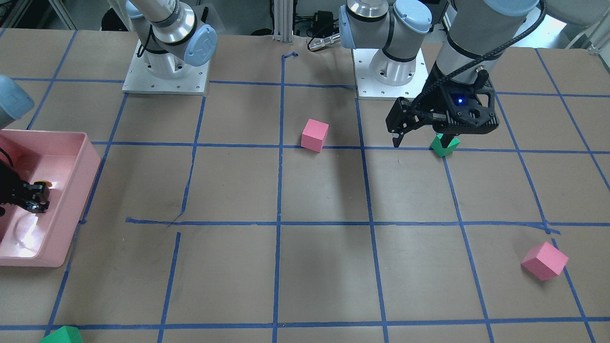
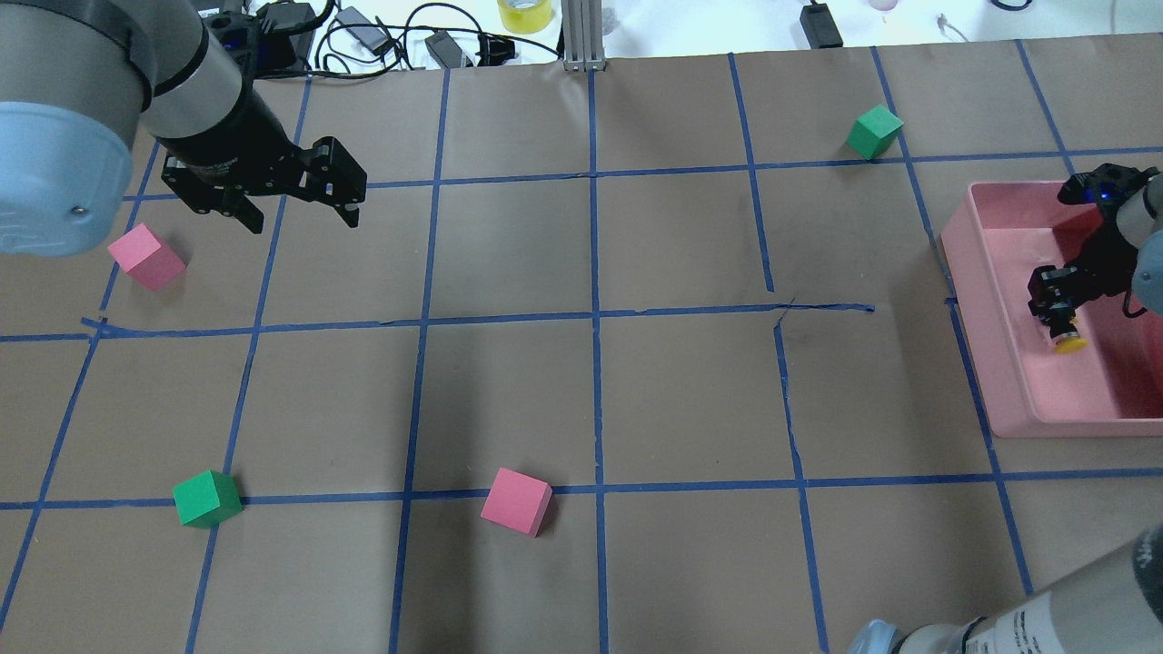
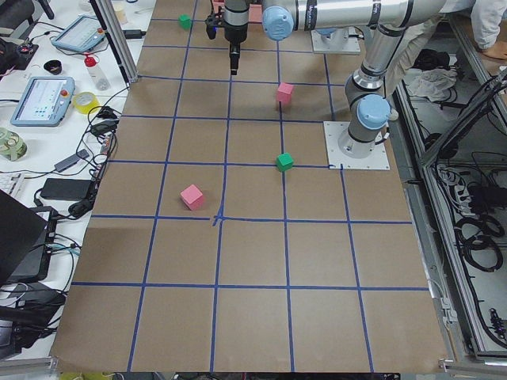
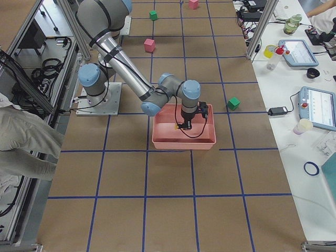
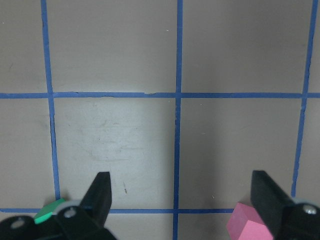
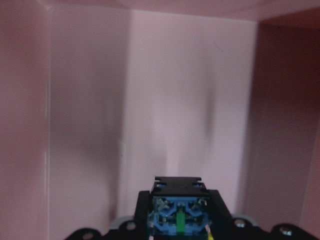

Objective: Align button upright
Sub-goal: 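Lift the switch out of the bin and carry it to the table center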

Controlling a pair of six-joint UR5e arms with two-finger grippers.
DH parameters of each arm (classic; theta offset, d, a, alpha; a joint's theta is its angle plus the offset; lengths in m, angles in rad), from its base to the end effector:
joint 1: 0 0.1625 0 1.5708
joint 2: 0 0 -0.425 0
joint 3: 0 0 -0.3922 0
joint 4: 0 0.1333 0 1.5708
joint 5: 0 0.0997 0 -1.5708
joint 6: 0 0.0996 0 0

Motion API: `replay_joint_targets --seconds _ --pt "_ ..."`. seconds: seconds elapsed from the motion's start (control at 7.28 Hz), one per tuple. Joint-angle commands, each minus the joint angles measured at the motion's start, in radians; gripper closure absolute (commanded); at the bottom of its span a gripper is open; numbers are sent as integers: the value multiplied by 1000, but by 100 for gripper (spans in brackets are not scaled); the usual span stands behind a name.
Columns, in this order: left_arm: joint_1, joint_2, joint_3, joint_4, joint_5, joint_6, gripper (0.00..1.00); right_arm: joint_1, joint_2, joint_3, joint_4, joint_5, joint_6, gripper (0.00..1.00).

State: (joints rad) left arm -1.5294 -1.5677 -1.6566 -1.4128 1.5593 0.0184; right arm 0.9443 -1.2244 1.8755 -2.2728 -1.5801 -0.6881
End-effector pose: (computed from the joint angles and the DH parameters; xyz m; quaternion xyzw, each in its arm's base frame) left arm -0.1138 -0.5016 0.4633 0.0113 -0.9992 0.0378 0.0046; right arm -0.2216 -0.5320 0.2302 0.0307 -0.9992 0.0173 0.0192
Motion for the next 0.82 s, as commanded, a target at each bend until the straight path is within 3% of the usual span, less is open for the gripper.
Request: replay_joint_targets --seconds 0.0,0.27,0.69 --pt "0 0 0 0 -1 0 0 19 -71 -82 126 6 10 100" --pt "0 0 0 0 -2 0 0 149 -106 -200 281 8 95 100" --pt "0 0 0 2 -2 0 0 478 -98 -220 289 8 461 100"
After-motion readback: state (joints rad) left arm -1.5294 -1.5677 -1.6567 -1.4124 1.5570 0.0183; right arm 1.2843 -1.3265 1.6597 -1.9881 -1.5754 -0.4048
